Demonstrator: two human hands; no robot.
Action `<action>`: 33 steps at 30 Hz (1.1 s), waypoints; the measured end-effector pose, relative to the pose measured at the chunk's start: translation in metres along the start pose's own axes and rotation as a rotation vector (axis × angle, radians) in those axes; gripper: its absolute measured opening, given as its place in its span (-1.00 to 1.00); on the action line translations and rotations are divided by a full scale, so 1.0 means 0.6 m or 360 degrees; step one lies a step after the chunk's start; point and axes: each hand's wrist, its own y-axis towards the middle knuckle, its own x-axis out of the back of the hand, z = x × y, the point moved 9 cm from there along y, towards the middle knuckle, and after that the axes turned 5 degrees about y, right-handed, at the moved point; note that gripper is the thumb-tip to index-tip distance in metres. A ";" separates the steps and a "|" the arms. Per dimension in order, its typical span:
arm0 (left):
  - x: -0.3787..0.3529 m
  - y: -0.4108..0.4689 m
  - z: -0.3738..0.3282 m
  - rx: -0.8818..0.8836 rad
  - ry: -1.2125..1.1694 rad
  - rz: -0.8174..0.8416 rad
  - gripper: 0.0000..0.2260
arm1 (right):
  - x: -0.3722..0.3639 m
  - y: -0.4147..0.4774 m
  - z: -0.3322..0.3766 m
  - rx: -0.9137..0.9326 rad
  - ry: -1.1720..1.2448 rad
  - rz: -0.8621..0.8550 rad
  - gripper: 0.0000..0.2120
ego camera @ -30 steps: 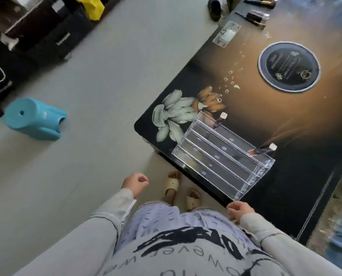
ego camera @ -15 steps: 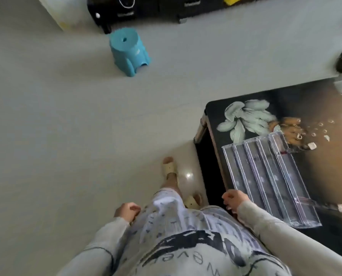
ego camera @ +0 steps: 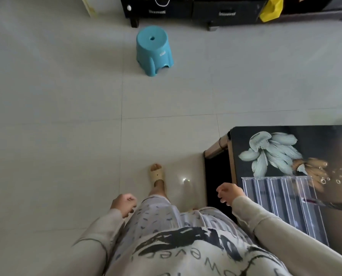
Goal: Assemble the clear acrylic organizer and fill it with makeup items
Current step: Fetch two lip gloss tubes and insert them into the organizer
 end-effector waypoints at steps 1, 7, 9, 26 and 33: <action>0.022 0.013 -0.018 -0.0014 0.0016 -0.0003 -0.76 | -0.001 0.007 0.011 -0.0022 0.0002 -0.0006 -0.75; 0.161 0.089 -0.145 -0.0152 0.0122 -0.0002 -0.73 | -0.007 0.031 0.053 -0.0215 0.0189 -0.0115 -0.77; 0.204 0.114 -0.190 -0.0205 0.0172 -0.0005 -0.74 | -0.009 0.032 0.064 -0.0245 0.0268 -0.0176 -0.83; 0.291 0.252 -0.513 -0.0357 0.0431 0.0085 -0.75 | 0.086 0.142 0.213 -0.0396 0.0562 -0.0182 -0.79; 0.305 0.297 -0.645 -0.0378 0.0585 0.0097 -0.75 | 0.242 0.227 0.317 -0.0372 0.0767 -0.0323 -0.81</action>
